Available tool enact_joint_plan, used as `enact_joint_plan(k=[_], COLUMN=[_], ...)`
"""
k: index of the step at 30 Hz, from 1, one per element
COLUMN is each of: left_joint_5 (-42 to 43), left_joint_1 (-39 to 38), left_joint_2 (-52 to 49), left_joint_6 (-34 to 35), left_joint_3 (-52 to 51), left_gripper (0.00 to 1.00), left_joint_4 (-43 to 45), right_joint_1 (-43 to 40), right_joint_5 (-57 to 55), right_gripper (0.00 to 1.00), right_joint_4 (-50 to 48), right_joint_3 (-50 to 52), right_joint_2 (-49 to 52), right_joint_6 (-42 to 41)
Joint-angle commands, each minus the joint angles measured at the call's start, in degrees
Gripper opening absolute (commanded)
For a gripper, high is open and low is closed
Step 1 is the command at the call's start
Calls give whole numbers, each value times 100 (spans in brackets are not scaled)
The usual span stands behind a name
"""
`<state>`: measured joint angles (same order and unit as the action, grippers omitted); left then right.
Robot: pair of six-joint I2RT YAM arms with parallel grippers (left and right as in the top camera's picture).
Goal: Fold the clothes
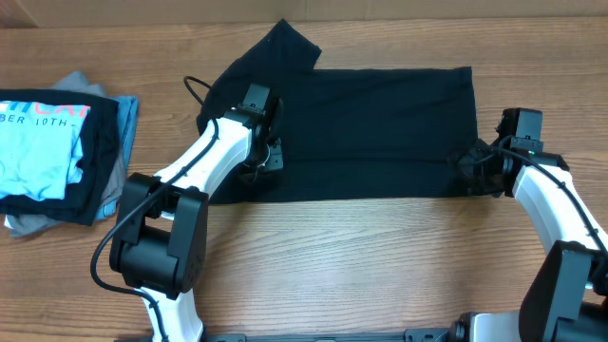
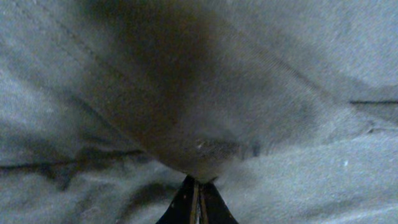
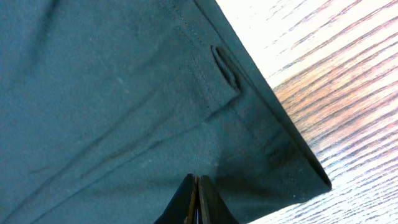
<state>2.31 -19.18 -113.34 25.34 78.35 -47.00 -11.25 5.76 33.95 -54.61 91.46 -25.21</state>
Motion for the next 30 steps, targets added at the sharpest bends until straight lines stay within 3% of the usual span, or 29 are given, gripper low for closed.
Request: enact_joint_plan(k=[1,7,18,23,26,30], left_joint_5=[9,-17,-1283,-1270,-824,-739], left_joint_1=[-74,-68,7,2,-13,-94], left_joint_2=[-57,-57,-57,-55,-55,-72], left_joint_6=[94,127,-2,-57,-761,-1327], left_joint_3=[-20,-20,323,1303,1624,1589], left_gripper=[4,4,4,6,21,29], left_joint_4=[92,455,1449,114,-621,-1182], right_joint_1=[4,4,4,4,4,4], right_joint_5=[15,-13,-15,-120,-118,-116], right_gripper=[4,4,4,4,4,4], right_joint_4=[-76,-76,-138,-149,-184,-195], right_joint_3=[109,109,190,190,190,190], right_joint_2=[26,28,28,28,28,28], right_joint_6=[42,39,39,39,39,37])
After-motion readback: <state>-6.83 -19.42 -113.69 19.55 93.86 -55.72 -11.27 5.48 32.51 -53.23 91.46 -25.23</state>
